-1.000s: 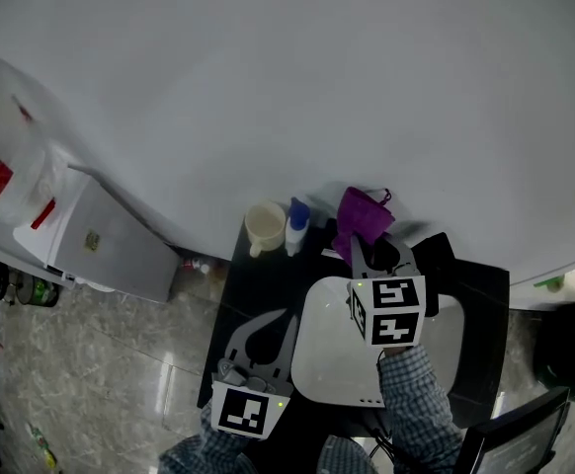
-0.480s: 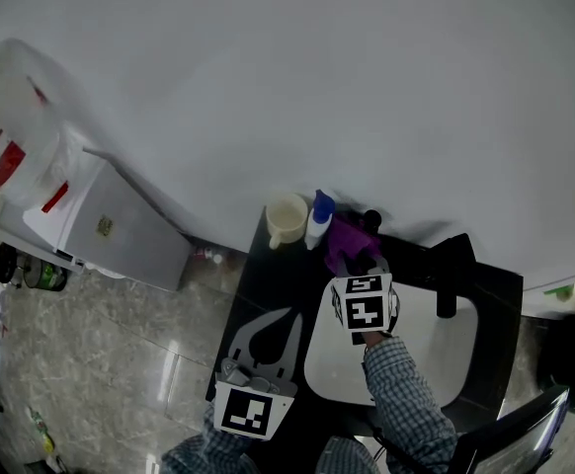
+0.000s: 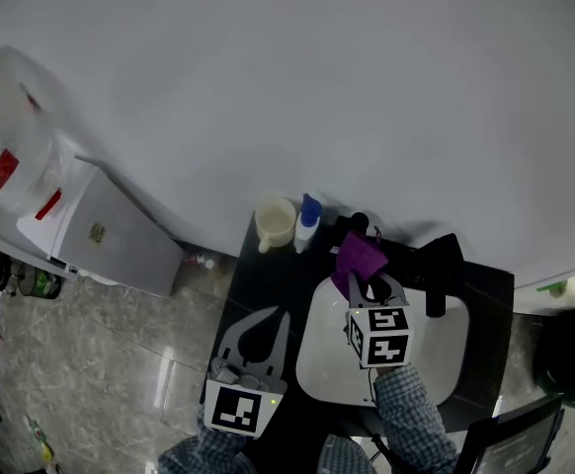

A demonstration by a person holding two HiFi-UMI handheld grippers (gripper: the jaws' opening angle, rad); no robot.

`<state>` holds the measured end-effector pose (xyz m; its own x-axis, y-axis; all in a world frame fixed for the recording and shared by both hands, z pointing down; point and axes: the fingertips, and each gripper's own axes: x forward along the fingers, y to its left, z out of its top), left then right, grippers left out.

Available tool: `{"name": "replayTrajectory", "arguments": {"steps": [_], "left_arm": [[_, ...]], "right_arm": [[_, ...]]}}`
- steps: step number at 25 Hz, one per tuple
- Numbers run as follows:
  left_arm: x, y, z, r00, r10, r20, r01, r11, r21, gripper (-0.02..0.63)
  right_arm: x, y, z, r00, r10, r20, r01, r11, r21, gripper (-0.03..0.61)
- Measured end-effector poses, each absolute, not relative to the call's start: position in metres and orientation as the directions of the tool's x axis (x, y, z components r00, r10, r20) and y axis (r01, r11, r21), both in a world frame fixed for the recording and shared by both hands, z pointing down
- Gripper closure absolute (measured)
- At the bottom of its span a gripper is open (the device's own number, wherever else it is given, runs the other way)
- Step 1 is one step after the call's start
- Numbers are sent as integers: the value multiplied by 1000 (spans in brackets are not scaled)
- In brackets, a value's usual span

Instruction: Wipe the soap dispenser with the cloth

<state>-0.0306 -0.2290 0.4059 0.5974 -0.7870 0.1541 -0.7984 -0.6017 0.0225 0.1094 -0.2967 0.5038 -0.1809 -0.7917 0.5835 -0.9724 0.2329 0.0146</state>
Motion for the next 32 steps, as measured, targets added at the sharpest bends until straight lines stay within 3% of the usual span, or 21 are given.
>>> {"name": "replayTrajectory", "arguments": {"steps": [8, 25, 32], "left_arm": [[-20, -233, 400, 611, -778, 145, -786, -618, -4, 612], [-29, -229, 409, 584, -792, 178, -804, -594, -2, 612], [-15, -229, 404, 613, -772, 166, -782, -624, -12, 612]], "right_arm": [[125, -339, 428, -197, -885, 423, -976, 217, -1, 500], [132, -323, 556, -139, -744, 654, -972, 229, 55, 500], [142, -302, 532, -139, -750, 647, -958, 266, 102, 500]]}}
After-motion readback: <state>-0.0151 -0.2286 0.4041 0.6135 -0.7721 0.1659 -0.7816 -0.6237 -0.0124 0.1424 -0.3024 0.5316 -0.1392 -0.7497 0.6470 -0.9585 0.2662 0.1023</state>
